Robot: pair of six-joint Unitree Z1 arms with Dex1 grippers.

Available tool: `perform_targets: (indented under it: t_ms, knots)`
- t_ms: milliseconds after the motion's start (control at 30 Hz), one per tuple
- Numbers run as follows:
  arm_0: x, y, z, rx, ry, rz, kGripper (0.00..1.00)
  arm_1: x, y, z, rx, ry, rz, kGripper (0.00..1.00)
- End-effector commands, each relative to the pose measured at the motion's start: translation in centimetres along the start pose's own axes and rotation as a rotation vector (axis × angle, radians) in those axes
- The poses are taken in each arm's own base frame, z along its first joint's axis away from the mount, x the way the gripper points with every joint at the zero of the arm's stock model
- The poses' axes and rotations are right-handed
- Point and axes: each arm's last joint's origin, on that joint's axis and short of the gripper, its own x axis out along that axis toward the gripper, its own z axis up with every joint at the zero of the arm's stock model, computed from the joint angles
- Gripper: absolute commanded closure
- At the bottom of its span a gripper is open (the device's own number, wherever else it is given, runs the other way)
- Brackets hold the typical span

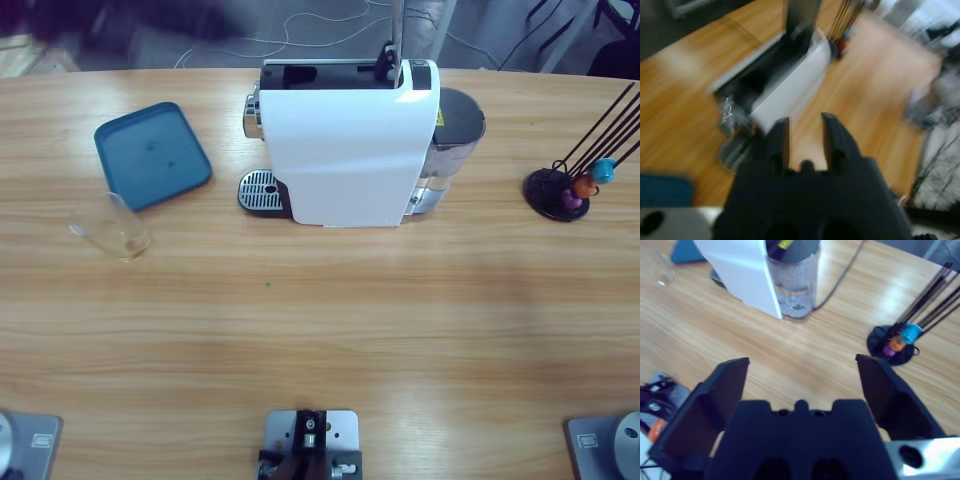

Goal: Pour coffee

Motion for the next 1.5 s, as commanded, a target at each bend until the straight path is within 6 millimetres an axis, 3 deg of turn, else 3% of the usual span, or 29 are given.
perform_targets:
  t_ms: [33,167,233,300,533,867,1000,1233,1500]
  knots:
    - [-7.9,-2.2,-7.2,0.228,0.103,0.251,0.009,3.1,0.4,0.1,0.001,0.091,0.005,0.393]
    - [-7.9,-2.1,-10.1,0.212,0.147,0.251,0.018,9.2,-0.7,3.1,-0.102,0.284,-0.211,0.383]
    - [-7.7,-2.0,-10.9,0.199,0.164,0.255,0.018,11.3,-1.4,3.2,-0.091,0.329,-0.297,0.119]
    - [-7.9,-2.0,-11.4,0.180,0.168,0.257,0.018,12.4,-2.2,2.7,-0.034,0.306,-0.330,0.055]
    - [-8.4,-2.2,-12.6,0.101,0.160,0.256,0.018,13.0,-4.8,1.2,0.196,0.187,-0.514,0.054]
    - [-8.7,-2.3,-11.7,0.092,0.130,0.259,0.018,14.8,-6.3,-2.3,0.445,0.125,-0.598,0.069]
    - [-9.0,-2.4,-11.6,0.096,0.116,0.261,0.018,15.5,-6.6,-3.8,0.453,0.100,-0.622,0.072]
    - [-8.5,-2.2,-12.4,0.089,0.153,0.257,0.018,16.7,-8.0,-4.3,0.444,0.092,-0.625,0.081]
    - [-8.4,-2.2,-12.0,0.090,0.148,0.256,0.018,17.8,-9.0,-4.7,0.421,0.118,-0.631,0.193]
